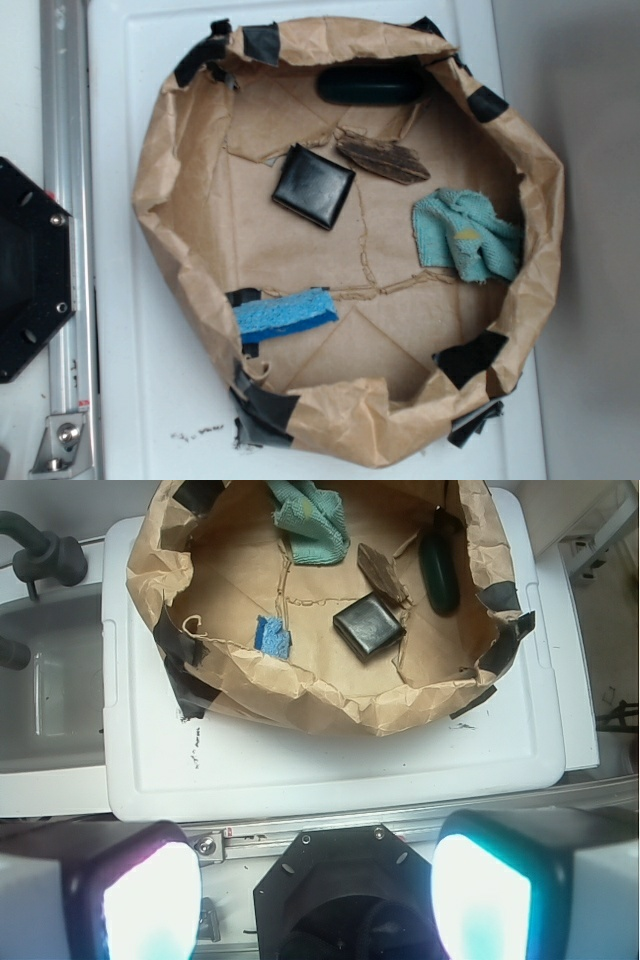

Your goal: Grab the blue cloth.

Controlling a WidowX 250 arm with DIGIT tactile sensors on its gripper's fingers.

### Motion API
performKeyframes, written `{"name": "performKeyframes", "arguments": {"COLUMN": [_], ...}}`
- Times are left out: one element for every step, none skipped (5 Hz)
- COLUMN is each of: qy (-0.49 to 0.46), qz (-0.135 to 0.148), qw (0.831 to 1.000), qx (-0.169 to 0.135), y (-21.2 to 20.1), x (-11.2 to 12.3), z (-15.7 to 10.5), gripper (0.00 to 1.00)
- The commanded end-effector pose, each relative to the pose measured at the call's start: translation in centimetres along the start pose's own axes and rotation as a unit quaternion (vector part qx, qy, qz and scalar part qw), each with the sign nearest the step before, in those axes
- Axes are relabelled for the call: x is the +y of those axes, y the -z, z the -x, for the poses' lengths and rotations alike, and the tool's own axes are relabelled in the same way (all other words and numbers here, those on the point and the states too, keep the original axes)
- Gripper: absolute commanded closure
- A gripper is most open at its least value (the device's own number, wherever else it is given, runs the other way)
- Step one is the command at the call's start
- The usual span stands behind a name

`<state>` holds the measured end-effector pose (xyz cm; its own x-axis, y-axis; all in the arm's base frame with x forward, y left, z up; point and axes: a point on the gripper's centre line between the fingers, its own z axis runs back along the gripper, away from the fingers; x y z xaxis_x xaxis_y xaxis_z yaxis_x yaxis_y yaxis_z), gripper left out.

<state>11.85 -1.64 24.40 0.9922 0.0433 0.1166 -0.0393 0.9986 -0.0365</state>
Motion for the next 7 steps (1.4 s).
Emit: {"name": "performKeyframes", "arguments": {"qy": [0.000, -0.037, -0.032, -0.010, 0.028, 0.056, 0.064], "qz": [0.000, -0.070, -0.091, -0.078, -0.055, -0.045, -0.048], "qw": [1.000, 0.997, 0.994, 0.995, 0.996, 0.995, 0.995], "qx": [0.000, -0.017, -0.043, -0.056, -0.064, -0.074, -0.062], "y": [0.0, 4.9, 7.9, 10.0, 12.2, 14.1, 16.4], "x": [0.0, -0.2, -0.4, -0.3, 0.8, 0.7, 0.2], "z": [0.0, -4.4, -9.3, -13.5, -16.2, -17.7, -18.8], "gripper": [0.00, 0.00, 0.00, 0.00, 0.00, 0.00, 0.00]}}
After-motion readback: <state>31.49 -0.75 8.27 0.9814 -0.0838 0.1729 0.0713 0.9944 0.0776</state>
